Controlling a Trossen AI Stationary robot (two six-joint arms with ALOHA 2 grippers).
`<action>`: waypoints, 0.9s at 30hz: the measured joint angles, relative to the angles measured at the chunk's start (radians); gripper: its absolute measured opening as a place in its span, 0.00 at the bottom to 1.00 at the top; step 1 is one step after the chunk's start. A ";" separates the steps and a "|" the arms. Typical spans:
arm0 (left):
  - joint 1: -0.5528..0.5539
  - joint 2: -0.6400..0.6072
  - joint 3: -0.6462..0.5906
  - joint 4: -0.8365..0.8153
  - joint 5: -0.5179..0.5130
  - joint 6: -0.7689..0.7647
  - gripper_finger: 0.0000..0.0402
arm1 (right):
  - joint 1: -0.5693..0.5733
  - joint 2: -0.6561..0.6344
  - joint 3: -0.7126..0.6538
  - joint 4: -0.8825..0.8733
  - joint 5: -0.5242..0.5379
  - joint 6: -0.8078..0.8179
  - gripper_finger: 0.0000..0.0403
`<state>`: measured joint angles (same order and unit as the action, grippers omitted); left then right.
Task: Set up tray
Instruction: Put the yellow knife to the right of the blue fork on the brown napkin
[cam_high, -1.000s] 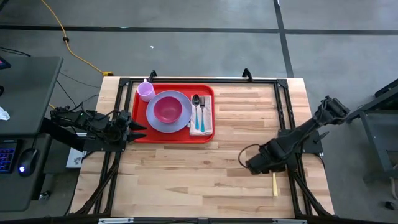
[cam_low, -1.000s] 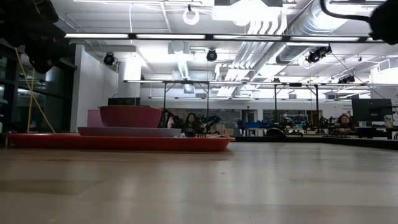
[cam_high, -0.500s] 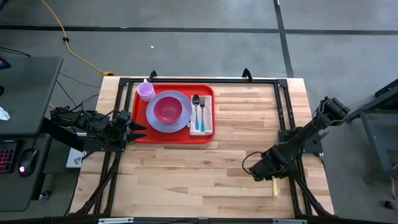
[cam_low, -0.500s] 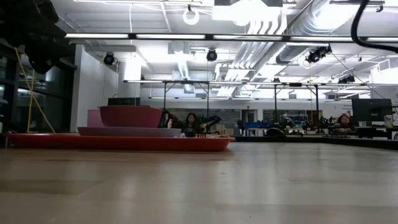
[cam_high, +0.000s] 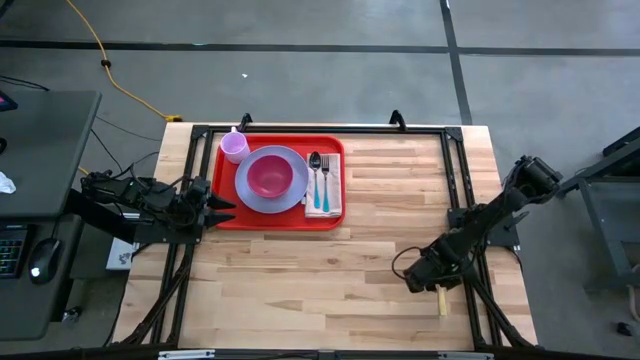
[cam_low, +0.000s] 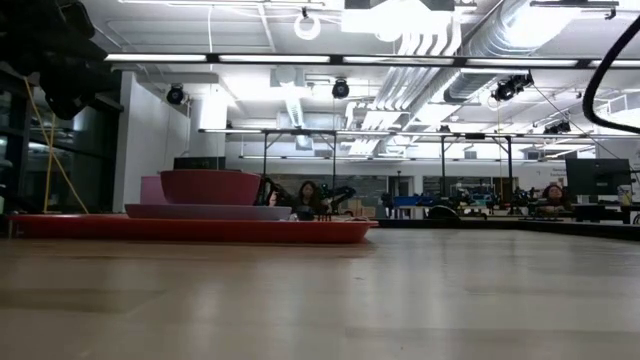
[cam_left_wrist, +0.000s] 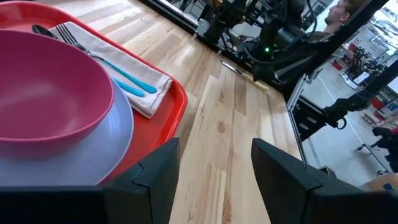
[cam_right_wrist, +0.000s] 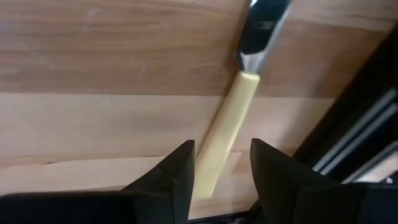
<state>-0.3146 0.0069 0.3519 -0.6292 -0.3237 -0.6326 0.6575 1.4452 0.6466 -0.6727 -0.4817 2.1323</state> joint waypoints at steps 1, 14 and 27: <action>0.000 0.000 0.000 0.000 0.000 -0.001 0.57 | 0.000 0.000 -0.015 0.022 -0.001 0.000 0.33; 0.000 0.000 0.000 0.000 -0.008 -0.026 0.57 | -0.012 -0.002 -0.137 0.220 -0.021 -0.004 0.33; 0.000 0.000 0.000 0.000 -0.055 -0.026 0.57 | -0.078 0.000 -0.138 0.200 -0.012 -0.012 0.06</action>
<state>-0.3146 0.0067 0.3519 -0.6296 -0.3782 -0.6590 0.5799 1.4448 0.5085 -0.4727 -0.4932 2.1205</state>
